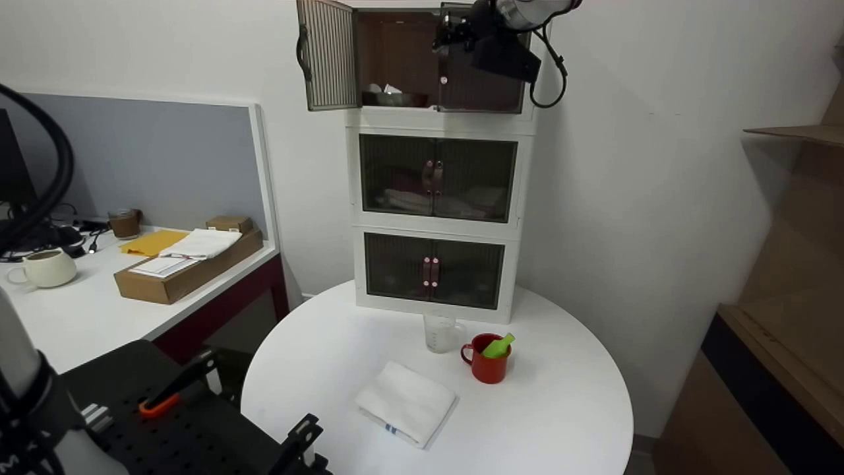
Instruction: Open the topmost cabinet doors
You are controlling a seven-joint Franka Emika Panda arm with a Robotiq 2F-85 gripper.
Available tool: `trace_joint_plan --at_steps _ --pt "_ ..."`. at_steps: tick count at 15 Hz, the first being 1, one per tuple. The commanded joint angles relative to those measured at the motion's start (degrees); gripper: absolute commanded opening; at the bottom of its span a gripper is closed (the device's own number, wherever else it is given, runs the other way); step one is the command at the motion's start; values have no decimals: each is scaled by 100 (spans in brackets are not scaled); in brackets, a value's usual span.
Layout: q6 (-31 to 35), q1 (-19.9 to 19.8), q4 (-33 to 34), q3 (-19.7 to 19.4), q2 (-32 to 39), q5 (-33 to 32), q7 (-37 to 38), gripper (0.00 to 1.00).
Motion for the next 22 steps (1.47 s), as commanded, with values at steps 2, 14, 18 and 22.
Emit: trace_joint_plan --at_steps 2,14,18,22 --pt "1 -39 -193 -109 -268 310 -148 91" --pt "-66 292 -383 -285 -2108 -896 2048 100" --pt "-1284 419 88 -289 -2425 -1725 3216 100" --pt "-1151 471 -1 -327 -2500 -1620 3107 100"
